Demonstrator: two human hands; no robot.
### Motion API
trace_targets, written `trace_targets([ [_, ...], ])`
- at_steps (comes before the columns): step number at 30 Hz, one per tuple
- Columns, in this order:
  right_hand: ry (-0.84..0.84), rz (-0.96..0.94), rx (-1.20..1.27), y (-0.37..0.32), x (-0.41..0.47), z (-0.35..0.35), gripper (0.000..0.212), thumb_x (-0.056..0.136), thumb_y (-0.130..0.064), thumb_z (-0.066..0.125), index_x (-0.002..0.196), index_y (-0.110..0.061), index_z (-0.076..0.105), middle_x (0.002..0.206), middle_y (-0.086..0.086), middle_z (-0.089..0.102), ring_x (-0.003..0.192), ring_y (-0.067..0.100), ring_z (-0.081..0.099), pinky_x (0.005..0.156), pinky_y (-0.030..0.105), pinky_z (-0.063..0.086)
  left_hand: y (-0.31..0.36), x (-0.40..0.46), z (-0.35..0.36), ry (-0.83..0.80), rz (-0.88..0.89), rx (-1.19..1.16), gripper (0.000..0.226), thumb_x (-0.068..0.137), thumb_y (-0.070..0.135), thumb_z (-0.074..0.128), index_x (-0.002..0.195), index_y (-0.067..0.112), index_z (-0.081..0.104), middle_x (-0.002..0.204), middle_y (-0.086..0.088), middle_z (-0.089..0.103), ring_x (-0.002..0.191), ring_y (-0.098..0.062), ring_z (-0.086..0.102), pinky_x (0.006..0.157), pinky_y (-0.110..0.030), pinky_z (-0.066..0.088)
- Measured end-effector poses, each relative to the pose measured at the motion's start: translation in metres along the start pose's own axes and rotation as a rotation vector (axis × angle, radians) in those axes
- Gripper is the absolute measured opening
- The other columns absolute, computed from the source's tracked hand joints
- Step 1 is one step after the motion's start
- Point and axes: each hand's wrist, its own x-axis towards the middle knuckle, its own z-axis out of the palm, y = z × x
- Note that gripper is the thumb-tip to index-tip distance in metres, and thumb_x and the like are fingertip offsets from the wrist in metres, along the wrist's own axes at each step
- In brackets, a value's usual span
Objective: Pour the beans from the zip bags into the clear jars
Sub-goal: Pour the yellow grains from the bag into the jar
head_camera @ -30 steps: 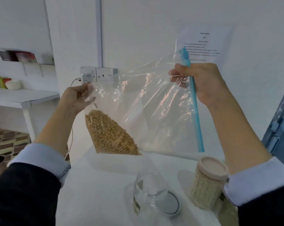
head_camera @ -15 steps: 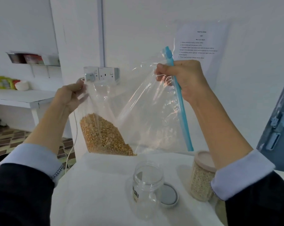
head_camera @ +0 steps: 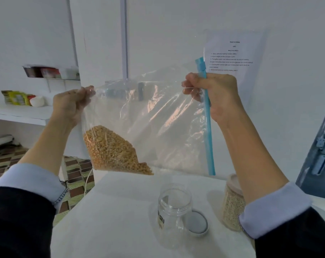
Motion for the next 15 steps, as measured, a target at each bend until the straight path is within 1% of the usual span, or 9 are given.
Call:
trace_targets([
  [2,0.006,0.021,0.022,0.002,-0.004,0.001,0.007,0.083,-0.008,0.07,0.077,-0.006,0.069,0.071,0.007,0.072,0.064,0.018,0.066,0.073,0.029,0.055,0.003,-0.003,-0.004,0.017,0.011,0.056,0.049,0.092,-0.001,0.053,0.049,0.011,0.072,0.069,-0.004,0.073,0.07,-0.013,0.07,0.075,-0.02,0.056],
  [4,0.014,0.042,0.036,0.004,-0.008,0.001,0.008,0.083,-0.008,0.07,0.077,-0.004,0.069,0.074,0.01,0.072,0.068,0.021,0.065,0.077,0.031,0.055,0.005,-0.007,-0.006,0.026,0.032,0.142,0.049,0.093,0.003,0.053,0.05,0.017,0.073,0.067,0.002,0.073,0.071,-0.01,0.071,0.075,-0.024,0.056],
  [6,0.029,0.056,0.013,0.005,-0.01,0.001,0.009,0.083,-0.01,0.07,0.076,-0.006,0.07,0.075,0.009,0.072,0.071,0.021,0.066,0.082,0.034,0.055,0.007,-0.009,-0.006,0.048,0.051,0.151,0.049,0.092,0.002,0.054,0.049,0.018,0.073,0.066,0.004,0.072,0.072,-0.01,0.07,0.081,-0.024,0.055],
  [8,0.027,0.063,0.005,0.006,-0.012,0.002,0.01,0.083,-0.013,0.071,0.075,-0.008,0.07,0.076,0.009,0.073,0.073,0.021,0.067,0.084,0.034,0.055,0.011,-0.009,-0.008,0.078,0.064,0.137,0.047,0.089,0.001,0.058,0.048,0.018,0.072,0.065,0.004,0.072,0.075,-0.01,0.068,0.085,-0.024,0.054],
  [10,0.03,0.063,0.014,0.007,-0.014,0.003,0.009,0.083,-0.013,0.071,0.076,-0.009,0.071,0.076,0.008,0.073,0.073,0.02,0.068,0.082,0.032,0.056,0.013,-0.008,-0.01,0.094,0.061,0.106,0.046,0.088,-0.001,0.06,0.046,0.016,0.071,0.059,0.005,0.07,0.071,-0.008,0.066,0.083,-0.02,0.054],
  [11,0.035,0.063,0.019,0.008,-0.016,0.004,0.009,0.083,-0.014,0.071,0.076,-0.009,0.071,0.076,0.007,0.073,0.072,0.019,0.068,0.081,0.03,0.056,0.014,-0.007,-0.01,0.096,0.056,0.088,0.043,0.087,-0.001,0.061,0.047,0.012,0.07,0.056,0.005,0.068,0.066,-0.007,0.066,0.079,-0.018,0.054],
  [13,0.049,0.061,0.023,0.01,-0.018,0.005,0.008,0.083,-0.014,0.071,0.078,-0.008,0.071,0.077,0.007,0.073,0.071,0.018,0.068,0.078,0.027,0.057,0.015,-0.006,-0.008,0.081,0.048,0.077,0.027,0.086,-0.001,0.062,0.061,0.007,0.066,0.055,0.003,0.065,0.059,-0.005,0.065,0.072,-0.016,0.052],
  [14,0.055,0.062,0.025,0.012,-0.02,0.006,0.008,0.083,-0.015,0.071,0.079,-0.008,0.071,0.077,0.007,0.073,0.071,0.018,0.069,0.077,0.026,0.058,0.016,-0.007,-0.008,0.071,0.047,0.076,0.019,0.085,-0.001,0.063,0.067,0.005,0.061,0.059,0.001,0.064,0.059,-0.004,0.064,0.071,-0.017,0.052],
  [15,0.059,0.062,0.029,0.014,-0.02,0.007,0.008,0.083,-0.015,0.071,0.08,-0.008,0.071,0.078,0.008,0.073,0.071,0.018,0.069,0.076,0.025,0.058,0.017,-0.008,-0.008,0.059,0.044,0.072,0.016,0.084,-0.002,0.064,0.07,0.004,0.059,0.063,-0.001,0.063,0.061,-0.005,0.065,0.073,-0.02,0.052],
])
